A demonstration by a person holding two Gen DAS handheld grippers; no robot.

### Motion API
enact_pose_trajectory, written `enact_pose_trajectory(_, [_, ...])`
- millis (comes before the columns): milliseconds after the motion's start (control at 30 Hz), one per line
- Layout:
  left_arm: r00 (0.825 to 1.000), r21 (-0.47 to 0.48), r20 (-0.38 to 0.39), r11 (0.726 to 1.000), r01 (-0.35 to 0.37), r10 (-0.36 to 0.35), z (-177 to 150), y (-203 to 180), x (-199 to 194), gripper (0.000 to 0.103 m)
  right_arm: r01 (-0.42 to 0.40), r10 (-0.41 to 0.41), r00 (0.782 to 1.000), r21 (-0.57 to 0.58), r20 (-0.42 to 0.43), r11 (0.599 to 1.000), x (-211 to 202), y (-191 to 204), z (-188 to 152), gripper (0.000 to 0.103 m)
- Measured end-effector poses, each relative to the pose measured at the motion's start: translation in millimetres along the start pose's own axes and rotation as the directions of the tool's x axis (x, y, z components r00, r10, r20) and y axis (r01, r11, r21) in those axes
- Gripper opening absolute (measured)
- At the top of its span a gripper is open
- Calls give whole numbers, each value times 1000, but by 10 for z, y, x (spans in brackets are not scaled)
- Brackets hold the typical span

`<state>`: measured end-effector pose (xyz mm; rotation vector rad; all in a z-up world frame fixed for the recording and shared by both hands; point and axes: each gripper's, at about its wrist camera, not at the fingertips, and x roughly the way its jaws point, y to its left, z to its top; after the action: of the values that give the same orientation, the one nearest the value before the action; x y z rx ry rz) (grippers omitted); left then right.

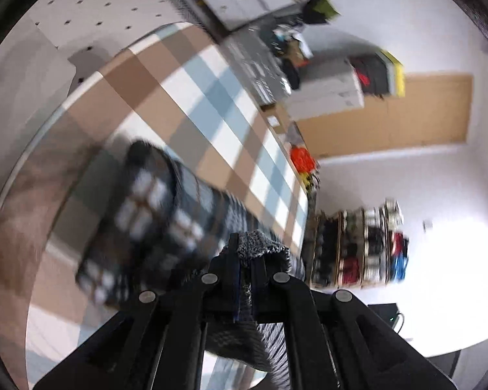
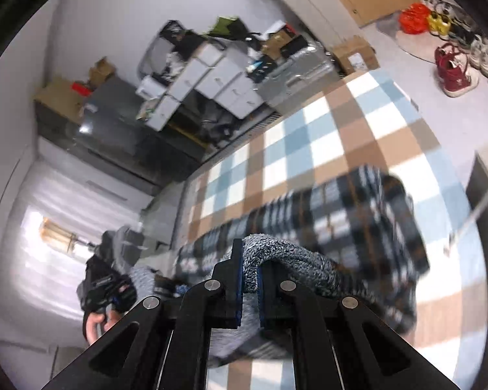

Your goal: Fold large clothes

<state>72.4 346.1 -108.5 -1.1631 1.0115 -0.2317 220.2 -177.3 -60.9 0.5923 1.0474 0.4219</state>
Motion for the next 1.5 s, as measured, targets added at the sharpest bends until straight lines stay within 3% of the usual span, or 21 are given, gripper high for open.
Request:
enact_pose_trajectory(133, [999,-72,17,997,-40,41,249,168,102,0,112,-109,993,66,-44,992,436,-320,407,6])
enact_pose_trajectory(267, [996,-94,8,992,-88,90,322,331,125,0,222,-211,972,113,-103,968,824,-741,564,6])
enact_pose_trajectory(400, [989,-88,-87,988,-125,117,286,390,137,1,184,-160,976,168,-148,968,948,-976,523,8])
enact_pose_trajectory(467, [987,-59,-110,991,-122,115,225,341,82,14,156,-133,982,176,-132,972,885,-985,502,9])
enact_pose_trajectory(500, [986,-35,-122,992,-119,113,186,295,43,20,132,-109,985,180,-132,975,840,-974,490,17])
enact_pose_trajectory(533, [985,-22,-126,993,-118,114,155,257,0,36,109,-88,988,171,-127,979,801,-948,488,36])
enact_pose_trajectory(567, [985,-9,-128,993,-117,115,106,214,-62,53,83,-69,993,148,-98,985,696,-897,469,45])
enact_pose_trajectory(633, [986,24,-126,994,-108,110,14,126,-222,70,81,-80,997,102,-21,991,466,-787,434,82])
enact_pose_trajectory(700, [986,65,-116,991,-116,123,-22,55,-342,71,100,-103,993,49,57,994,202,-698,357,99])
enact_pose_trajectory(733, [986,100,-108,988,-114,125,-89,27,-414,73,104,-106,992,23,67,994,132,-669,326,99])
enact_pose_trajectory(800, [982,171,-118,977,-125,146,-284,-3,-468,80,118,-116,992,-48,46,992,67,-608,247,99])
enact_pose_trajectory(967, [960,335,-174,930,-152,220,-773,7,-173,80,235,-255,966,-266,-44,935,237,-556,-154,100])
enact_pose_trajectory(1067, [948,386,-188,907,-171,258,-927,39,94,80,241,-281,953,-278,-113,930,436,-691,-344,100])
enact_pose_trajectory(1200, [937,405,-140,882,-241,320,-926,71,259,80,200,-225,970,-221,-94,954,493,-814,-430,97])
enact_pose_trajectory(1267, [941,417,-131,879,-233,312,-916,40,236,80,175,-195,977,-197,-83,965,446,-824,-419,80])
enact_pose_trajectory(1300, [943,436,-113,868,-237,314,-917,16,192,80,179,-195,979,-189,-66,965,412,-831,-408,64])
enact_pose_trajectory(1367, [939,477,-27,830,-290,343,-897,-49,58,80,219,-229,973,-180,-36,959,347,-863,-386,24])
enact_pose_trajectory(1400, [935,488,8,814,-314,355,-880,-45,13,80,230,-239,971,-171,-31,958,318,-883,-381,11])
enact_pose_trajectory(1467, [936,478,24,818,-318,350,-817,2,-8,80,203,-208,978,-141,-17,969,254,-936,-371,10])
enact_pose_trajectory(1500, [946,467,-5,837,-285,325,-787,23,12,80,217,-219,976,-157,5,963,230,-921,-377,9])
